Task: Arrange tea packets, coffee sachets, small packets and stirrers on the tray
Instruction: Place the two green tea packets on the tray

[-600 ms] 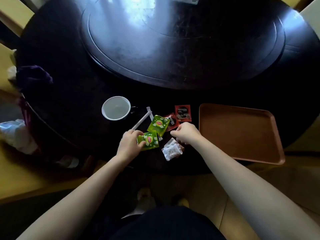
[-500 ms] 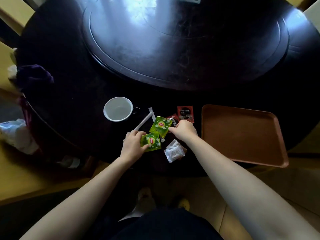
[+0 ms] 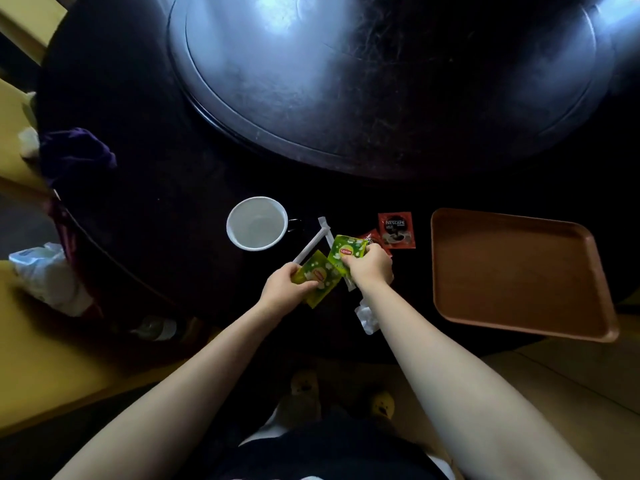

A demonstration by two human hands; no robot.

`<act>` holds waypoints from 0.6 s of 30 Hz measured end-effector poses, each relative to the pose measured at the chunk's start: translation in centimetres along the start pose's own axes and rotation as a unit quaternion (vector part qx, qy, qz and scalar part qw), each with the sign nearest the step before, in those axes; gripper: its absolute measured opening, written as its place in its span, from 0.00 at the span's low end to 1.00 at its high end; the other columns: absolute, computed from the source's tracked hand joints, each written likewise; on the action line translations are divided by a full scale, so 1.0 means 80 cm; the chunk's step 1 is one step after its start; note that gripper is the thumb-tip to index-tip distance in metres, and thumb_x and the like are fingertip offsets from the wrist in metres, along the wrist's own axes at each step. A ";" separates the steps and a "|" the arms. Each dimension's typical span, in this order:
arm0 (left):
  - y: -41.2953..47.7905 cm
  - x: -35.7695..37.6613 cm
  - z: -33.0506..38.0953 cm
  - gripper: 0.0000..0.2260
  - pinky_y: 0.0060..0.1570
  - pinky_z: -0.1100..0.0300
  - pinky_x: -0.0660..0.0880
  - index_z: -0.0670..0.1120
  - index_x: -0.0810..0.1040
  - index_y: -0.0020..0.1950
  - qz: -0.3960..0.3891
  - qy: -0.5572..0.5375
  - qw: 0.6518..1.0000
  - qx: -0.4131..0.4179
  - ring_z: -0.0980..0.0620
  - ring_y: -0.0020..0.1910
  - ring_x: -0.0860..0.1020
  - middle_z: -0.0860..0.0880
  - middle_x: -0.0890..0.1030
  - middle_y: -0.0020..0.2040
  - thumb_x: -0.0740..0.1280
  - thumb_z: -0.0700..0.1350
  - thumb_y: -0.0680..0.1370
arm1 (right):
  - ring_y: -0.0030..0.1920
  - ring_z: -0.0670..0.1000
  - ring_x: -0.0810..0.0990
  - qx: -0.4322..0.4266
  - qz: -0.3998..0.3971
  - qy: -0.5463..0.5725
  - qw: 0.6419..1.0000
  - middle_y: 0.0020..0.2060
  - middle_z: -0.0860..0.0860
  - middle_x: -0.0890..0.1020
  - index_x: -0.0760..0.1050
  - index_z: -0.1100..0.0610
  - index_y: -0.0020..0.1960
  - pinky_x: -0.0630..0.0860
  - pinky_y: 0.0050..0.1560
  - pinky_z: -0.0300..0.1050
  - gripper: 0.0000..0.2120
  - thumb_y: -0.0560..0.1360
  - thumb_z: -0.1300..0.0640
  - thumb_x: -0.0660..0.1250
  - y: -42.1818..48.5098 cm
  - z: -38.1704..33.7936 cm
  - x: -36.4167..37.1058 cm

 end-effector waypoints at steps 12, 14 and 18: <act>0.001 0.068 0.049 0.05 0.33 0.59 0.82 0.41 0.76 0.48 -0.132 -0.378 0.908 -0.121 0.49 0.43 0.80 0.43 0.81 0.44 0.64 0.34 0.74 | 0.33 0.45 0.81 0.017 -0.041 0.340 0.939 0.36 0.52 0.81 0.78 0.61 0.47 0.77 0.30 0.34 0.06 0.71 0.62 0.69 0.020 0.061 -0.115; 0.004 0.087 0.064 0.04 0.32 0.60 0.81 0.41 0.76 0.46 -0.135 -0.383 0.905 -0.124 0.48 0.43 0.80 0.43 0.81 0.44 0.65 0.34 0.74 | 0.31 0.43 0.80 0.037 -0.013 0.338 0.940 0.36 0.52 0.81 0.78 0.63 0.47 0.76 0.31 0.33 0.06 0.71 0.63 0.69 0.042 0.081 -0.147; 0.012 0.128 0.090 0.05 0.30 0.61 0.81 0.42 0.75 0.47 -0.116 -0.399 0.897 -0.148 0.48 0.45 0.79 0.42 0.80 0.45 0.65 0.34 0.74 | 0.33 0.47 0.76 0.069 0.016 0.286 0.956 0.40 0.56 0.80 0.76 0.67 0.52 0.73 0.27 0.29 0.10 0.73 0.63 0.67 0.089 0.117 -0.200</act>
Point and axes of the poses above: each hand's wrist, its own y-axis towards the middle knuckle, its own x-axis out of the palm, z = x × y, the point moved 9 cm from there along y, towards the middle knuckle
